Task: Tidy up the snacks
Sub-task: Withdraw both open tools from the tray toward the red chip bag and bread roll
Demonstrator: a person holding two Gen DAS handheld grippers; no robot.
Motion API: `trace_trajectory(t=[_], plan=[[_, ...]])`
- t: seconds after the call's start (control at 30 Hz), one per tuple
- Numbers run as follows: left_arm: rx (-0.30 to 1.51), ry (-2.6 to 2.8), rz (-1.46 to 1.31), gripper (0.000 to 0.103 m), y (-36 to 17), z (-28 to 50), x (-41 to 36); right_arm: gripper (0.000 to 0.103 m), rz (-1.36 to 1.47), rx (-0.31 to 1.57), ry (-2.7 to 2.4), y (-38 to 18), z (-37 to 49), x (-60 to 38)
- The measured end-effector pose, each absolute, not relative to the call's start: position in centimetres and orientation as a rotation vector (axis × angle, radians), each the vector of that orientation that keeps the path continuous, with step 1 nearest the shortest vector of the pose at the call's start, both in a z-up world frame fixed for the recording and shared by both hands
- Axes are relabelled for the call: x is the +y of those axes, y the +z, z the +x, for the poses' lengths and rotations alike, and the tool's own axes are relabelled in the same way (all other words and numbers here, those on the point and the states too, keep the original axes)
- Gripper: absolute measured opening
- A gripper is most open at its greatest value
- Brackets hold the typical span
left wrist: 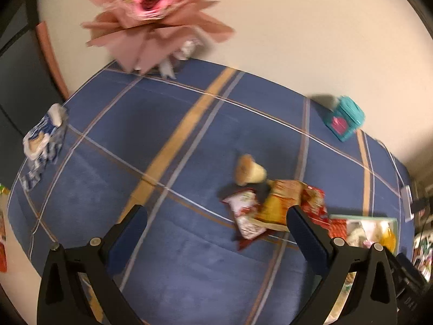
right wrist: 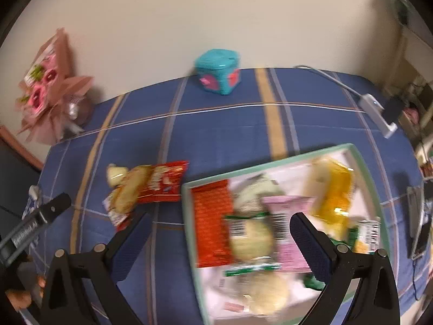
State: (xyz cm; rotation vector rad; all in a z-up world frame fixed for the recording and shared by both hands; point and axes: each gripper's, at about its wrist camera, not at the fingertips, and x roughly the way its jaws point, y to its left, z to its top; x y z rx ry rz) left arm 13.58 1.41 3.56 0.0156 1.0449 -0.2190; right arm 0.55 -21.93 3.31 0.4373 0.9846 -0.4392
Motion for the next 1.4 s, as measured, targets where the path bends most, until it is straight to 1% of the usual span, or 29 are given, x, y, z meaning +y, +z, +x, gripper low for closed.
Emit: trace_trajectory(t=[0.17, 0.37, 0.57, 0.67, 0.73, 0.8, 0.9, 1.07, 1.13, 1.23, 1.27, 1.33, 1.37, 1.4], plan=[[1.06, -0.181, -0.028, 0.102, 3.4, 15.0, 4.3, 0.103, 0.414, 0.994, -0.385, 2.8, 2.5, -19.6], [1.093, -0.192, -0.052, 0.102, 2.4, 16.2, 4.6, 0.101, 0.381, 1.009, -0.349, 1.8, 4.4, -17.8], [1.103, -0.261, -0.077, 0.102, 1.8, 16.6, 2.3, 0.093, 0.379, 1.013, -0.356, 1.0, 5.8, -18.1], [1.112, -0.302, -0.077, 0.102, 1.3, 17.0, 0.8, 0.087, 0.379, 1.011, -0.353, 0.5, 6.7, -18.4], [1.125, -0.329, -0.091, 0.102, 0.8, 17.4, -0.1, 0.081, 0.371, 1.005, -0.342, 0.2, 7.3, -18.5], [1.14, -0.355, -0.108, 0.102, 0.3, 17.9, -0.9, 0.079, 0.365, 1.001, -0.333, -0.1, 7.9, -18.6], [1.162, -0.379, -0.131, 0.102, -0.5, 18.3, -1.9, 0.072, 0.352, 1.006, -0.32, -0.9, 8.9, -18.8], [1.182, -0.419, -0.126, 0.101, -1.7, 18.8, -4.0, 0.069, 0.349, 1.023, -0.301, -2.6, 10.5, -19.2], [1.192, -0.433, -0.118, 0.101, -2.3, 19.0, -4.8, 0.064, 0.348, 1.026, -0.293, -3.2, 11.1, -19.2], [1.211, -0.456, -0.122, 0.101, -3.2, 19.2, -5.7, 0.062, 0.343, 1.038, -0.28, -4.3, 11.8, -19.2], [1.216, -0.463, -0.121, 0.1, -3.4, 19.3, -5.9, 0.062, 0.337, 1.042, -0.276, -4.6, 12.0, -19.2], [1.231, -0.476, -0.114, 0.095, -4.0, 19.3, -6.6, 0.054, 0.329, 1.049, -0.267, -5.2, 12.4, -19.1], [1.24, -0.483, -0.111, 0.088, -4.4, 19.3, -6.8, 0.054, 0.329, 1.053, -0.264, -5.5, 12.5, -19.0], [1.252, -0.489, -0.108, 0.085, -4.8, 19.3, -7.2, 0.054, 0.328, 1.058, -0.258, -5.8, 12.7, -19.0]])
